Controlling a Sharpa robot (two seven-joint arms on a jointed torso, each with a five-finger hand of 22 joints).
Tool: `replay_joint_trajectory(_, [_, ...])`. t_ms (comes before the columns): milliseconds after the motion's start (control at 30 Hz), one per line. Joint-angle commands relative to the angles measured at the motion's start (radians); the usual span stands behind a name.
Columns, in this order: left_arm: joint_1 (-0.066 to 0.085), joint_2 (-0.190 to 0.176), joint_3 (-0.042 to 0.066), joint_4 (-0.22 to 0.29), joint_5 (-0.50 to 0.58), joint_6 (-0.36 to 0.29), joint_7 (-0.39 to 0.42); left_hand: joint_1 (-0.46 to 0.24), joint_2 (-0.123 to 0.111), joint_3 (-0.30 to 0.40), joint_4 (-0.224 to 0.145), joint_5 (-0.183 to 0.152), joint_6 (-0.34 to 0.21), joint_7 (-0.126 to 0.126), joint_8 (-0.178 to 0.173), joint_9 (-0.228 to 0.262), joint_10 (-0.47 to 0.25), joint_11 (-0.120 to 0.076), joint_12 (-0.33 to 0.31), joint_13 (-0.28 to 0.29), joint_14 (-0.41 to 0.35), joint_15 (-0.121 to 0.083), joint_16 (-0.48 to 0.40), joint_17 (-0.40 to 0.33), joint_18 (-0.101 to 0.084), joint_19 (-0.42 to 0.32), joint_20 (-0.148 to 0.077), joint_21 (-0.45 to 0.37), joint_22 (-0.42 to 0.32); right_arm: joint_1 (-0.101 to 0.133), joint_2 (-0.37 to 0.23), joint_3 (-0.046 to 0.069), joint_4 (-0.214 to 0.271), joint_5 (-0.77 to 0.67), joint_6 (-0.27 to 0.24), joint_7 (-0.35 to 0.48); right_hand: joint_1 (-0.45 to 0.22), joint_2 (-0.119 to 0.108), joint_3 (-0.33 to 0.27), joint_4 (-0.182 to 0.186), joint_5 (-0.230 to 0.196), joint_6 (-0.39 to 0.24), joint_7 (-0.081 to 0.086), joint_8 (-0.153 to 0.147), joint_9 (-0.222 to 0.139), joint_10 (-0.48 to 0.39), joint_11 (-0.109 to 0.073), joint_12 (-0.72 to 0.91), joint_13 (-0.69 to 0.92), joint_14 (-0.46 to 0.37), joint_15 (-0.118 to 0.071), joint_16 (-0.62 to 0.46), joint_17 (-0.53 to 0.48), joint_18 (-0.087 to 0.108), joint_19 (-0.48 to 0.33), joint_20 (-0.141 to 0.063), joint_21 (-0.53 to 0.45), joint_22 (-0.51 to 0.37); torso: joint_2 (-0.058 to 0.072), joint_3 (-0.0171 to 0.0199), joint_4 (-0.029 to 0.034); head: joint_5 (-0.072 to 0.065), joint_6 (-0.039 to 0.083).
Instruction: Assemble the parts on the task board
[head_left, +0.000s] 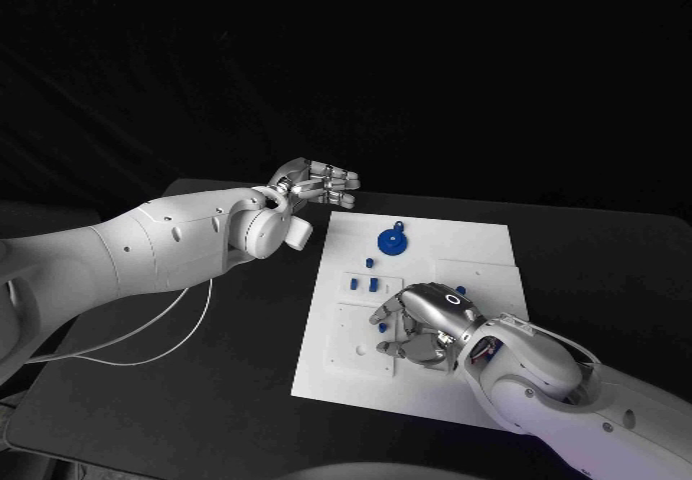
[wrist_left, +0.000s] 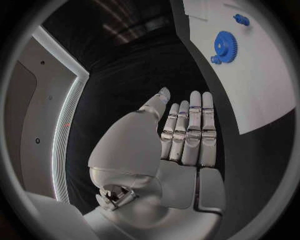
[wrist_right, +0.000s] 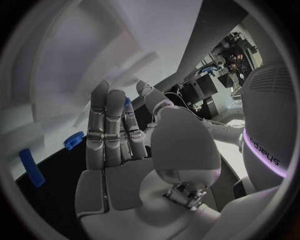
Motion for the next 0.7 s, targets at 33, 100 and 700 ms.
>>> replay_joint_trajectory(33, [0.0,-0.001,0.001,0.002,-0.003,0.017,0.002,0.004,0.005,0.0,0.002,-0.001,0.002,0.003,-0.002,0.0,-0.004,-0.001,0.002,0.0,-0.006,-0.001,-0.006,-0.001,0.004,-0.005,0.003,0.004,-0.001,-0.001,-0.013,0.007,0.019,0.061,-0.04,0.038,0.016,0.004,-0.015,0.007,0.002,-0.007,0.003,-0.004,-0.002,-0.003,0.0,0.0,0.0,-0.004,0.004,0.007,-0.003,0.014,0.009,-0.001,-0.007,-0.003,0.0,0.0,-0.0008,-0.004,0.004])
replay_joint_trajectory(100, [0.0,-0.001,0.001,0.002,-0.003,0.017,0.002,0.004,0.005,0.0,0.002,-0.001,0.002,0.003,-0.002,0.0,-0.004,-0.001,0.002,0.0,-0.006,-0.001,-0.006,-0.001,0.004,-0.005,0.003,0.004,-0.001,-0.001,-0.021,0.016,0.03,0.073,-0.047,0.041,0.017,0.003,-0.019,0.014,0.003,-0.007,0.003,-0.004,-0.001,-0.002,-0.001,0.0,0.0,-0.004,0.004,0.011,-0.007,0.012,0.014,-0.002,-0.015,-0.005,0.0,-0.0005,-0.0007,-0.006,0.005])
replay_joint_trajectory(700, [-0.007,-0.006,0.001,-0.001,-0.003,0.028,0.003,0.006,0.008,-0.003,0.003,-0.002,0.002,0.003,-0.002,0.0,0.001,-0.003,0.003,0.0,-0.004,-0.002,-0.005,0.0,0.005,-0.004,0.003,0.005,-0.007,0.058,-0.152,0.2,0.027,0.225,0.163,-0.032,-0.045,0.012,0.154,-0.017,0.0,0.006,0.01,-0.004,-0.001,0.126,-0.03,-0.004,0.001,0.028,-0.021,0.028,0.003,-0.008,0.046,-0.03,-0.001,0.038,-0.006,-0.0005,-0.0028,-0.055,0.043])
